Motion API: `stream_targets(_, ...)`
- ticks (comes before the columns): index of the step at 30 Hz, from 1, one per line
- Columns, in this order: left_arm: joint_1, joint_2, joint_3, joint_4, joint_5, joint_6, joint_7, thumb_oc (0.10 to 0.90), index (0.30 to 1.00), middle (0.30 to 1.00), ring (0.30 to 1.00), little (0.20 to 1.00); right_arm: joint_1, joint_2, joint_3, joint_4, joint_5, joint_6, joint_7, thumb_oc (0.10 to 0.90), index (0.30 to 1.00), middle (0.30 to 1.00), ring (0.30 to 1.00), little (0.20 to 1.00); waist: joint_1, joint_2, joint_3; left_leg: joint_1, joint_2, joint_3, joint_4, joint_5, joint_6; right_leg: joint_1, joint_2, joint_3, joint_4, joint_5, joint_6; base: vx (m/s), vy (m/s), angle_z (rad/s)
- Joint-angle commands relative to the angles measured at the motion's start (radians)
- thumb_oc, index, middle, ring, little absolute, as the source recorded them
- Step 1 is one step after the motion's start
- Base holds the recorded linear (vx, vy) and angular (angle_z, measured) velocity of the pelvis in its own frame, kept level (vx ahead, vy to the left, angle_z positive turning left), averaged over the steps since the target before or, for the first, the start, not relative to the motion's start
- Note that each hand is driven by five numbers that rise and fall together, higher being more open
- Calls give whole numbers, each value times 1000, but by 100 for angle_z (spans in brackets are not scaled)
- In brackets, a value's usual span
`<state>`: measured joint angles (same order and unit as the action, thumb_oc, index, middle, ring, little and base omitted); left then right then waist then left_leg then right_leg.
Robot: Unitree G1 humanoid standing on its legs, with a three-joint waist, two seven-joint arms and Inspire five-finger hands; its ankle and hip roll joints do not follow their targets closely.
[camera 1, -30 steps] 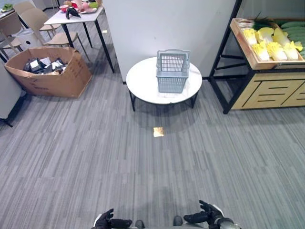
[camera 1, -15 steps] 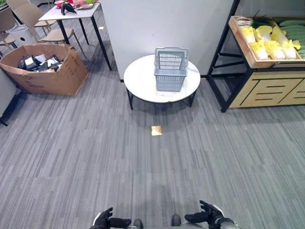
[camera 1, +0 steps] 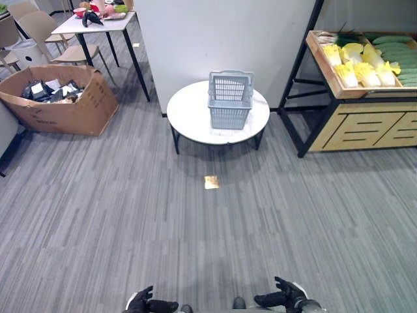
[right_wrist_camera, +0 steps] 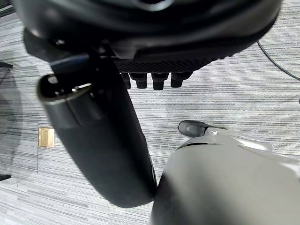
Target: Get the vegetables into the basket
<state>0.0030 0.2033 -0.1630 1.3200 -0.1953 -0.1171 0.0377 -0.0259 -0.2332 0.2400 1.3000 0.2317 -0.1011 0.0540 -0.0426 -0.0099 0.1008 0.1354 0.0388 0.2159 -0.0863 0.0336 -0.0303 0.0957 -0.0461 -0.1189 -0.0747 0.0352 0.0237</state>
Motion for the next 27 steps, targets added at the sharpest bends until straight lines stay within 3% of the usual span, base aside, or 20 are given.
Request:
stream_targets(1, -20, -3, -19, 52, 36, -11, -1, 900, 1000, 1000, 1000, 1000, -16, -31, -5, 58, -34, -3, -11, 900, 1000, 1000, 1000, 1000, 0, -9, -2, 12, 55, -40, -1, -10, -59, -17, -112, -4, -13, 88, 127, 0, 0, 0)
stream_targets(22, -41, 9, -27, 34, 33, -15, 18, 900, 1000, 1000, 1000, 1000, -19, -39, -18, 48, -13, -6, -20, 900, 1000, 1000, 1000, 1000, -1, -9, 8, 14, 60, -53, -1, -2, -54, -39, -104, -6, 54, 55, 120, 14, -3, 2)
stream_targets(27, -60, 17, -30, 22, 21, -16, 32, 900, 1000, 1000, 1000, 1000, -37, -47, -13, 34, -8, -7, -26, 900, 1000, 1000, 1000, 1000, -4, -2, 36, -7, 68, -59, -1, -5, -47, -112, -102, 0, 164, 16, 119, -17, -5, -1)
